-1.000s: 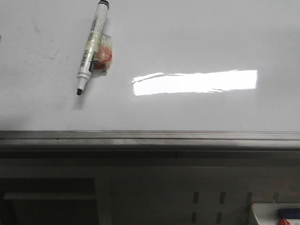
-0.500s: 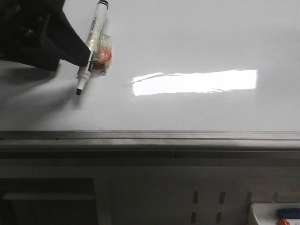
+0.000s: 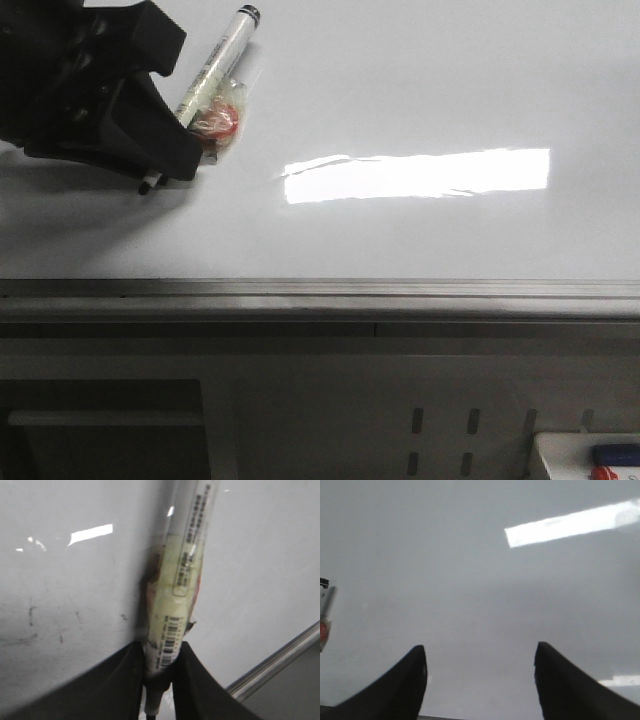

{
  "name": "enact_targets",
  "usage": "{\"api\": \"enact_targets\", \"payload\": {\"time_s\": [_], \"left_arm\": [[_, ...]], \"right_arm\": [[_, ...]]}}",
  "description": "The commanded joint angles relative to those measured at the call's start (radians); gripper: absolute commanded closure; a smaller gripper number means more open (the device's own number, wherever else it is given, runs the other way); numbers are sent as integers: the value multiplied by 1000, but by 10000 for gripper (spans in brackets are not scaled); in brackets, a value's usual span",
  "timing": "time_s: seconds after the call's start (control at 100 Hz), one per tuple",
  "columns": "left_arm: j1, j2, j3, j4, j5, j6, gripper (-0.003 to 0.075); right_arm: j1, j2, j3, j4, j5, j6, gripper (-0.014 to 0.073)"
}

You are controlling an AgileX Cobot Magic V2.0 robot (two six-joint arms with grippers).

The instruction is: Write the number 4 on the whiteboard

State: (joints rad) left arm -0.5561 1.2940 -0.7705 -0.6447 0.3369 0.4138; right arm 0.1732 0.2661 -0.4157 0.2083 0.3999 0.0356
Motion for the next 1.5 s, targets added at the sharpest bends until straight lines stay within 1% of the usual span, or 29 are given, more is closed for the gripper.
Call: {"api": "enact_targets", "payload": {"time_s": [0.0, 0.09, 0.13, 0.17, 0.24, 0.3, 0.34, 0.41, 0.5, 0.63, 0.69, 0.8, 0.93, 1.07, 1.18, 1.37, 1.44, 1.49], "left_arm": [[-2, -7, -22, 11, -30, 1, 741], [-2, -19, -22, 12, 0, 1, 741], [-2, -31, -22, 13, 21, 15, 741], [-4, -49, -22, 15, 40, 48, 741], [-19, -86, -22, 21, 84, 142, 741], [-44, -124, -22, 21, 135, 254, 741], [-57, -145, -22, 25, 159, 304, 741], [-86, -187, -22, 53, 202, 389, 741], [-133, -236, -22, 115, 243, 484, 741], [-200, -285, -22, 213, 256, 572, 741], [-226, -295, -22, 249, 253, 585, 741], [-256, -299, -22, 265, 253, 593, 741], [-276, -299, -22, 265, 253, 593, 741], [-295, -299, -22, 265, 255, 593, 741], [-315, -299, -22, 265, 255, 593, 741], [-342, -299, -22, 265, 255, 593, 741], [-344, -299, -22, 265, 255, 593, 741], [-344, -299, -22, 265, 255, 593, 741]], "right_arm": [[2, 15, -33, -7, -64, -12, 177], [18, 15, -40, 12, -32, -36, 177], [31, 17, -42, 50, -14, -110, 177], [51, 18, -44, 121, -4, -207, 177], [93, 29, -44, 264, 10, -385, 177], [136, 56, -46, 383, 30, -522, 177], [160, 76, -52, 422, 46, -583, 177], [207, 128, -75, 464, 72, -677, 177], [265, 203, -124, 486, 100, -787, 177], [363, 321, -211, 521, 152, -910, 177], [410, 380, -244, 534, 156, -932, 177], [511, 469, -300, 538, 128, -952, 177], [629, 564, -341, 538, 60, -952, 177], [727, 653, -374, 537, -4, -954, 177], [758, 718, -392, 535, -31, -954, 177], [759, 782, -402, 537, -35, -954, 181], [759, 792, -402, 538, -35, -954, 221], [759, 794, -402, 541, -32, -954, 282]]}}
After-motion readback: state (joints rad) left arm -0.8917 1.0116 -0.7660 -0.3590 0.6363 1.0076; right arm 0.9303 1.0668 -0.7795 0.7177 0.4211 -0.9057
